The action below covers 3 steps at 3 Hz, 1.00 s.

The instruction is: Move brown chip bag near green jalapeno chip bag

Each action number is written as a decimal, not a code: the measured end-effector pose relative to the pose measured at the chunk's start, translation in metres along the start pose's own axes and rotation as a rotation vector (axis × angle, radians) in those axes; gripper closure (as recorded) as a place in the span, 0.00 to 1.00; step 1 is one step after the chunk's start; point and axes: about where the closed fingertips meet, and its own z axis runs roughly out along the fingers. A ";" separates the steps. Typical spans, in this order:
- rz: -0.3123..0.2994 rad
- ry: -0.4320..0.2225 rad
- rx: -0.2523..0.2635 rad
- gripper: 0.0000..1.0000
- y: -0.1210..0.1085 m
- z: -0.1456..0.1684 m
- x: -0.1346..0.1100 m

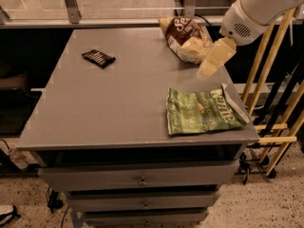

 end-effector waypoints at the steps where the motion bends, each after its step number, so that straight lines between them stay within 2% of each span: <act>1: 0.058 -0.062 0.054 0.00 -0.024 0.009 -0.005; 2: 0.120 -0.136 0.123 0.00 -0.066 0.027 -0.016; 3: 0.193 -0.165 0.161 0.00 -0.097 0.053 -0.020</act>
Offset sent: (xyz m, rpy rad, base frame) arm 0.1298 -0.0243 -0.0003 0.1914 -0.2314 -0.2247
